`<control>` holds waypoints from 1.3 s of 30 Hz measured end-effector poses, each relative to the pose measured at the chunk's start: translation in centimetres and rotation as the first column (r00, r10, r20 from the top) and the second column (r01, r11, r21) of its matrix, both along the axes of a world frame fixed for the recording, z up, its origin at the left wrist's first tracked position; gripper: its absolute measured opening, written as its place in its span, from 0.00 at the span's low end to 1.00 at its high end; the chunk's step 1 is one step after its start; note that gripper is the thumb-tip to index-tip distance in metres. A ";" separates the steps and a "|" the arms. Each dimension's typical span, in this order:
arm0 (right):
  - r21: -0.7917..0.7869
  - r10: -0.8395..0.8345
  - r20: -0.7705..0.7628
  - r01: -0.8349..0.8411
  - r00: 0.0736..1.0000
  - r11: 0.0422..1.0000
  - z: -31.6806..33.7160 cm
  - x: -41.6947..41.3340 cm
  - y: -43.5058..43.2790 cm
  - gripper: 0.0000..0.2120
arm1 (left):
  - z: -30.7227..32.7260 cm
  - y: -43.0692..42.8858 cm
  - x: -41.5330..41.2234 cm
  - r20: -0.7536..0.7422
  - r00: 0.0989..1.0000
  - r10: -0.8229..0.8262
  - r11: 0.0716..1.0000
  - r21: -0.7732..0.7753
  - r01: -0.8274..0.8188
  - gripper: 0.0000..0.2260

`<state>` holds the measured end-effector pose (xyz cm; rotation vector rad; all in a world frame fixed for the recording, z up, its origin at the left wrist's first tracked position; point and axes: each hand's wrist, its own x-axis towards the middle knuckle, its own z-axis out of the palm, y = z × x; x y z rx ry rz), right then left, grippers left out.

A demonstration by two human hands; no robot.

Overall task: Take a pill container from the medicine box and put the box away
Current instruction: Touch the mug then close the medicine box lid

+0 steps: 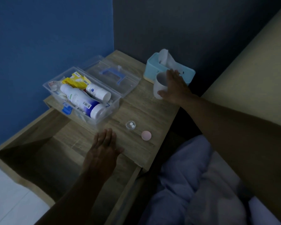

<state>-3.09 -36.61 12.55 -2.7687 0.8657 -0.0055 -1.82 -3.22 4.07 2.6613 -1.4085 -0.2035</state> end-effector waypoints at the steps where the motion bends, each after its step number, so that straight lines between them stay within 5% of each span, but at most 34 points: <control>1: 0.013 0.006 0.027 -0.006 1.000 1.000 -0.1 0.0 -0.1 0.44 | 0.1 0.0 0.1 0.013 1.000 -0.016 1.000 0.005 0.016 0.33; 5: 0.017 0.015 0.116 -0.018 0.993 1.000 -0.2 0.1 -0.2 0.43 | 0.1 -0.1 0.1 -0.090 0.996 -0.014 1.000 -0.029 0.011 0.40; 9: -0.027 0.005 0.022 -0.004 1.000 1.000 0.9 0.9 -0.2 0.50 | 0.2 0.1 0.0 -0.118 0.993 0.018 0.997 -0.070 -0.026 0.29; 13: -0.068 0.032 0.015 -0.031 0.999 0.997 1.7 0.7 1.4 0.44 | 0.4 -0.2 0.2 -0.126 0.992 0.028 0.999 -0.041 -0.033 0.30; 20: 0.043 0.117 0.128 -0.123 0.985 0.991 1.8 -1.6 5.9 0.44 | 0.8 -0.6 0.3 -0.126 0.990 0.069 0.997 -0.023 -0.073 0.32; 39: 0.081 0.110 0.063 -0.115 0.992 0.990 0.8 -3.0 9.8 0.48 | 2.3 -0.5 0.3 -0.245 0.966 0.083 0.997 0.008 -0.083 0.32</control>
